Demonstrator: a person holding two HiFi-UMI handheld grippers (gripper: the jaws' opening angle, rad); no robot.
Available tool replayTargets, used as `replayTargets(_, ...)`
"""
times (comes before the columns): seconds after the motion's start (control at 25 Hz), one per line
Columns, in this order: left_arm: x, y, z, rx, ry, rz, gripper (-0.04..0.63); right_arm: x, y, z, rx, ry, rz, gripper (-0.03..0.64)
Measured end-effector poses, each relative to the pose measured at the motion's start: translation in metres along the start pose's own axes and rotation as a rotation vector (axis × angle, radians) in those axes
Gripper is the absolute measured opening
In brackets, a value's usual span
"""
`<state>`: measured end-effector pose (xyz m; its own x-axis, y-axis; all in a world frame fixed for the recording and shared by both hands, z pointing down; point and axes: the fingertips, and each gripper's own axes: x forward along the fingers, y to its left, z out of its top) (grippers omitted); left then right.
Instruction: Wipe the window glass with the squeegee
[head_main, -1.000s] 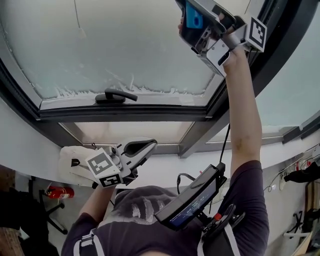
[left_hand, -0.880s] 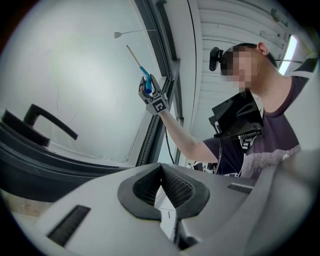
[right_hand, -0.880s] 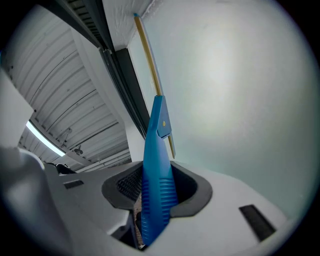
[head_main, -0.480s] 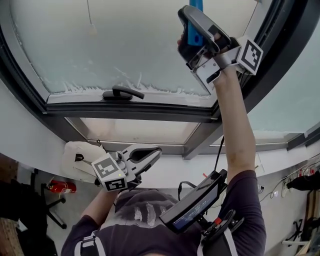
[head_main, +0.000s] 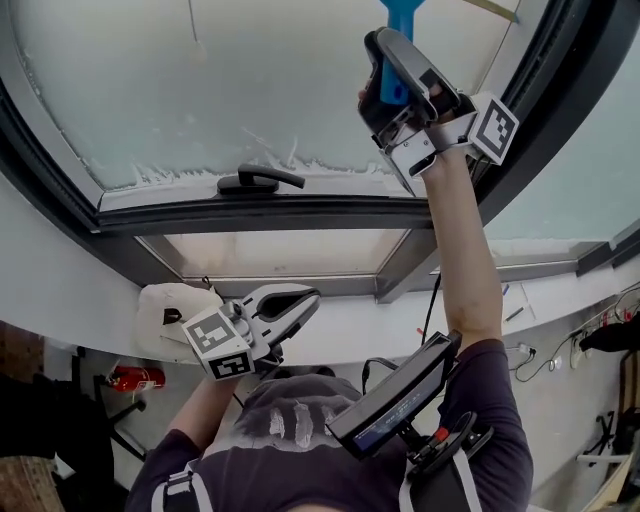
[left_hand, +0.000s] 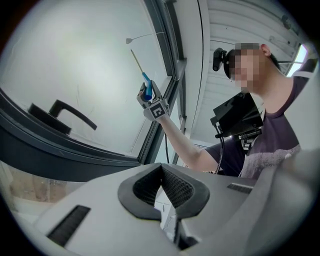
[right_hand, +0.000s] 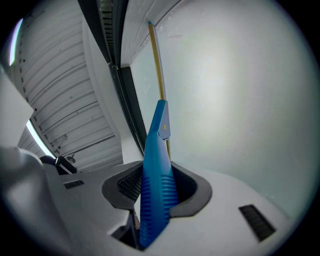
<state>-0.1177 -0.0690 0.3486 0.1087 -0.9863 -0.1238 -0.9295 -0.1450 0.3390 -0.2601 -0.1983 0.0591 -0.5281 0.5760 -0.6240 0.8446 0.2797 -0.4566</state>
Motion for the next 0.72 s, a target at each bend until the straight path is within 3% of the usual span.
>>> replayTargets(0.48,-0.05,0.002,-0.008,-0.016,0.002,-0.059,0.006,-0.024,-0.022,-0.03,-0.021,-0.05,-0.035,0.13)
replayTargets(0.72,-0.048,0.01,-0.014,-0.02,0.007,-0.022,0.006,-0.033,-0.026,-0.043,-0.002,-0.058,-0.03,0.13)
